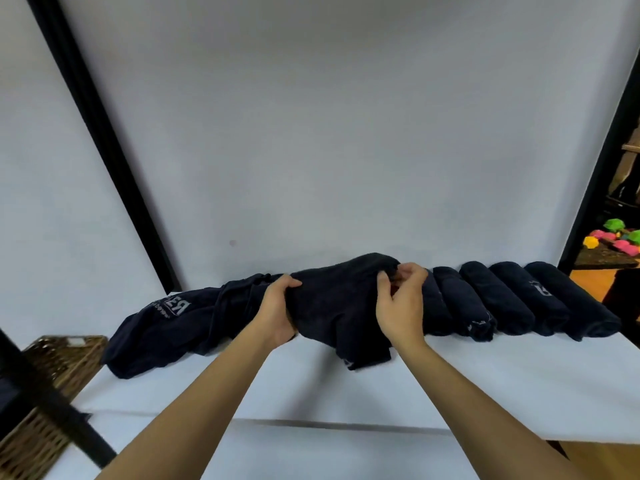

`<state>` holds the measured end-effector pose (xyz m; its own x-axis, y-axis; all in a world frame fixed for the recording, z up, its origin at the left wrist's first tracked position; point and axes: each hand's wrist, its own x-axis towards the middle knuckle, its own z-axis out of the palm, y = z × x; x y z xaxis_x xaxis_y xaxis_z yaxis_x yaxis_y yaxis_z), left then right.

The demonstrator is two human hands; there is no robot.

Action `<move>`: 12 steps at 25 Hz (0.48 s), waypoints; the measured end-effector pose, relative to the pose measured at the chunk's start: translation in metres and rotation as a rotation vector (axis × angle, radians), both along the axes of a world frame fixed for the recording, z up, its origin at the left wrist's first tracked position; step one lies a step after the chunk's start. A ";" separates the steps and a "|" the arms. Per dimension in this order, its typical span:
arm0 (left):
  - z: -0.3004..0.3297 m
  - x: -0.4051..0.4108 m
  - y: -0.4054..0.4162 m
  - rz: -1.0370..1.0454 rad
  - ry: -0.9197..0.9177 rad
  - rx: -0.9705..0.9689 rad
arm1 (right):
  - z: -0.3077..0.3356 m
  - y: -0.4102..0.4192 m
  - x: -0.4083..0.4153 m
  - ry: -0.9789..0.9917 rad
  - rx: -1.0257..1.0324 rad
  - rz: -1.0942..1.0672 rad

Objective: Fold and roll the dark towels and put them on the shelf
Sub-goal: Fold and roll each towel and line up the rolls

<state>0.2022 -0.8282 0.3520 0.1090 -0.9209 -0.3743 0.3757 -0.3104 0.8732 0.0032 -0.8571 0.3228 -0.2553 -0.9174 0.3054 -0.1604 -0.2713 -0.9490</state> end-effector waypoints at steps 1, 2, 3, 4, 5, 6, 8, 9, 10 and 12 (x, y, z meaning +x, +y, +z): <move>-0.005 -0.002 0.002 -0.067 -0.081 0.059 | -0.004 -0.005 0.001 -0.128 0.191 0.081; -0.012 -0.003 0.007 -0.145 -0.171 0.138 | -0.009 -0.008 0.002 -0.281 0.412 0.179; -0.022 -0.004 0.011 -0.219 -0.231 0.212 | -0.017 -0.009 0.000 -0.375 0.606 0.293; -0.030 -0.004 0.014 -0.274 -0.263 0.260 | -0.026 -0.009 -0.003 -0.364 0.716 0.371; -0.035 -0.003 0.017 -0.297 -0.282 0.271 | -0.033 -0.006 -0.005 -0.271 0.755 0.406; -0.037 -0.002 0.019 -0.293 -0.292 0.255 | -0.039 -0.006 -0.006 -0.147 0.735 0.390; -0.036 -0.001 0.018 -0.259 -0.270 0.184 | -0.044 -0.005 -0.003 0.146 0.578 0.258; -0.033 -0.003 0.017 -0.250 -0.250 0.147 | -0.046 -0.007 -0.001 0.250 0.488 0.203; -0.031 -0.004 0.016 -0.258 -0.233 0.119 | -0.046 -0.008 0.001 0.293 0.450 0.210; -0.029 -0.005 0.012 -0.309 -0.208 0.068 | -0.041 -0.005 0.007 0.176 0.603 0.334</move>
